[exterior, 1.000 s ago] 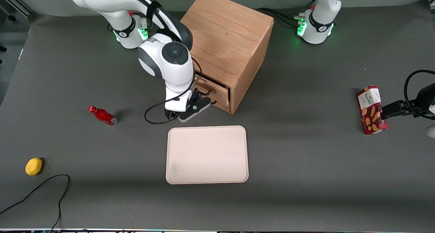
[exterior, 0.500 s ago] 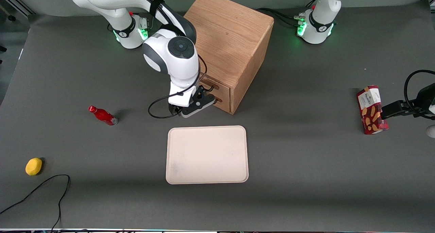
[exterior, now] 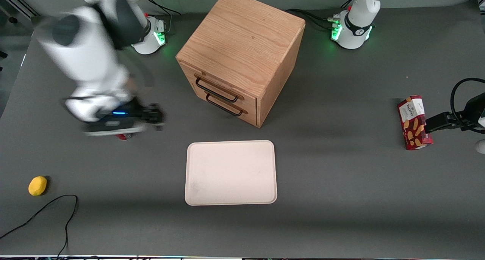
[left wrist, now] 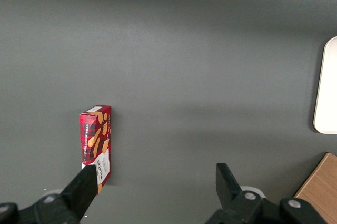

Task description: Open upper drawer

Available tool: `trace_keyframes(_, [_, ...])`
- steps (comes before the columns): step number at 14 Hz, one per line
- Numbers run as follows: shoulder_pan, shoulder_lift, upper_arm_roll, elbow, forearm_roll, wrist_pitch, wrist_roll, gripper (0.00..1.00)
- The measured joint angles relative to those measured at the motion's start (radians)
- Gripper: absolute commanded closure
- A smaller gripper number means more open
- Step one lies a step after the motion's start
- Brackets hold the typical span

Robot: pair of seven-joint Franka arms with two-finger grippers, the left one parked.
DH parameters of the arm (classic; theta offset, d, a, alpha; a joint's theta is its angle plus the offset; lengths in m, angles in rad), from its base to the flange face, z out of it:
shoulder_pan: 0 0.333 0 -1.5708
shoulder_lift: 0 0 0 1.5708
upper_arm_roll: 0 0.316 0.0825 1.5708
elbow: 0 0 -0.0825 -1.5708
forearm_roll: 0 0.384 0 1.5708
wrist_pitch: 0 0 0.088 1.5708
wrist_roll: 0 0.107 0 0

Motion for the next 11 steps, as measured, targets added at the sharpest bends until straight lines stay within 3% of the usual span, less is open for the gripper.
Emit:
trace_keyframes(2, [-0.032,-0.053,-0.097,-0.001,0.101,-0.083,-0.015,0.00])
trace_keyframes(4, [-0.060,-0.079,-0.150,-0.002,0.116,-0.167,-0.032,0.00])
trace_keyframes(8, [-0.094,-0.087,-0.156,-0.008,0.040,-0.276,-0.105,0.00])
trace_keyframes(11, [-0.092,-0.087,-0.152,-0.008,0.025,-0.284,-0.117,0.00])
